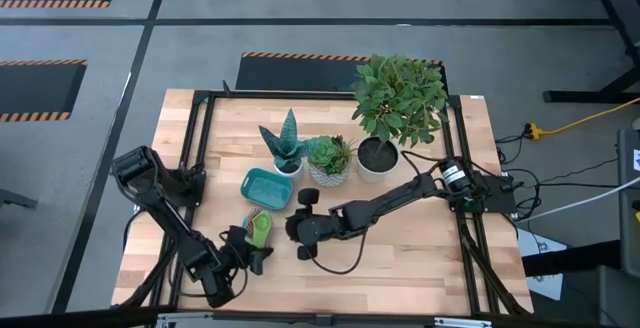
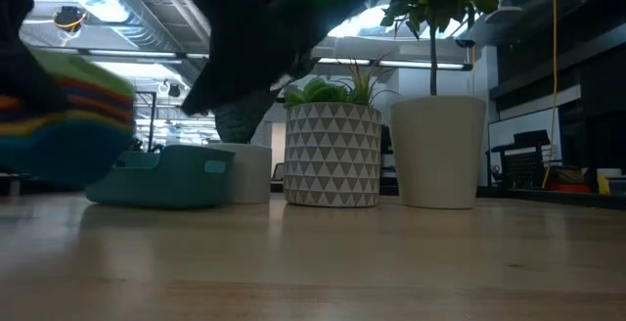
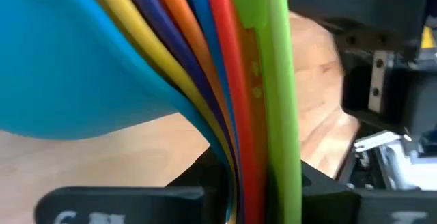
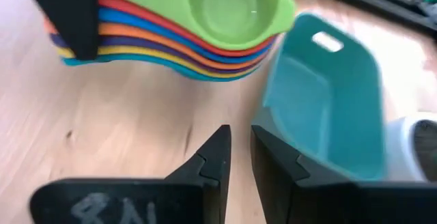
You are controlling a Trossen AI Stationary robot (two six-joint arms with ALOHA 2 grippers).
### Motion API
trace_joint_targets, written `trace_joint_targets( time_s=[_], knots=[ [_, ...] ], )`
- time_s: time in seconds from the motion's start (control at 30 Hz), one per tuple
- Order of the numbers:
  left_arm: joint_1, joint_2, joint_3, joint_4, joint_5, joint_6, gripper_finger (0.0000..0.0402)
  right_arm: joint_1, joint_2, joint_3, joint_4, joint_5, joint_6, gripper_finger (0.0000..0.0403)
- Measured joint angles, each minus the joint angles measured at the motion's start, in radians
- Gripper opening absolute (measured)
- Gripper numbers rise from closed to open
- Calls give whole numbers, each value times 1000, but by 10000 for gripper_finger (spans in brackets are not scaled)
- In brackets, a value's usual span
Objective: Nest measuring cups in basket
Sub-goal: Put the stacked measuring cups into the blue bin
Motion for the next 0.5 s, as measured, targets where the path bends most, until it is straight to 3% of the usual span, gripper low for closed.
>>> trace_joint_targets(
  time_s=[0.5],
  knots=[
    [-26, -228, 0, -424, -41, 2, 50, 0, -12, 0, 5, 11, -3, 62]
  ],
)
